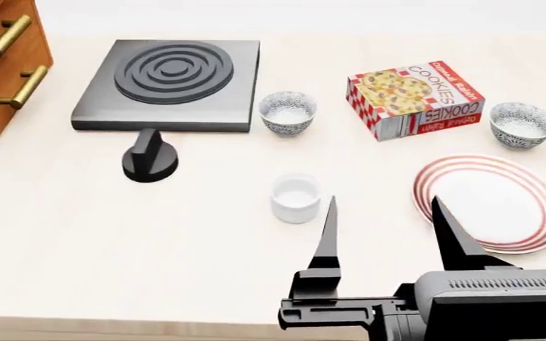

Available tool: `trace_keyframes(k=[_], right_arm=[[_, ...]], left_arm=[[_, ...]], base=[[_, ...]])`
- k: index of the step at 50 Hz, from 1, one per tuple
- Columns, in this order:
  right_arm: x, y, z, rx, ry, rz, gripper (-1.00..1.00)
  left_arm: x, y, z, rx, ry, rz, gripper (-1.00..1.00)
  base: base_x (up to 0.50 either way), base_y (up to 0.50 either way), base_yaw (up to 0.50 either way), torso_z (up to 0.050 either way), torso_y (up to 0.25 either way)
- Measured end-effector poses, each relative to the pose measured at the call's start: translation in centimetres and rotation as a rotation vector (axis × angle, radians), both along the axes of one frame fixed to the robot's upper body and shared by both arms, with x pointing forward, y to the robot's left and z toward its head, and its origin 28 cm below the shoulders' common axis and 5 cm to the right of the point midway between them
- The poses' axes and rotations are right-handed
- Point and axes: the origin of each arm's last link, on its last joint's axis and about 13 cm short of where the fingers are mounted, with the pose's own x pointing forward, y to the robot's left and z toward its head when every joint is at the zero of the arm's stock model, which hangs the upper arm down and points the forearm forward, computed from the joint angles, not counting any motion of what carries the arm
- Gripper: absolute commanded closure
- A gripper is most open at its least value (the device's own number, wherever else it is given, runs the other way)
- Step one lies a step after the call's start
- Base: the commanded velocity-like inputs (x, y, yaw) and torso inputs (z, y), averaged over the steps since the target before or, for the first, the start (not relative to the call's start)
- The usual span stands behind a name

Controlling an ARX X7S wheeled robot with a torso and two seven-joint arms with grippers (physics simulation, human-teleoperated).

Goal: Pick the akita bowl next to the plate and place it on the plate.

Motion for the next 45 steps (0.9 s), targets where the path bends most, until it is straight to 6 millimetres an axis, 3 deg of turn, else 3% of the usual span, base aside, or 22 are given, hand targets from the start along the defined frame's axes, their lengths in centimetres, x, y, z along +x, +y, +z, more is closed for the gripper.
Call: trace_keyframes(k=[45], right_arm=[[-0.12,-0.21,0.09,0.005,0.003,-0.011,-1.00]], left_arm=[[-0.07,0.03,0.15,-0.004,0.005,0.010,-1.00]], base=[[0.00,-0.23,0.00,0.000,0.000]])
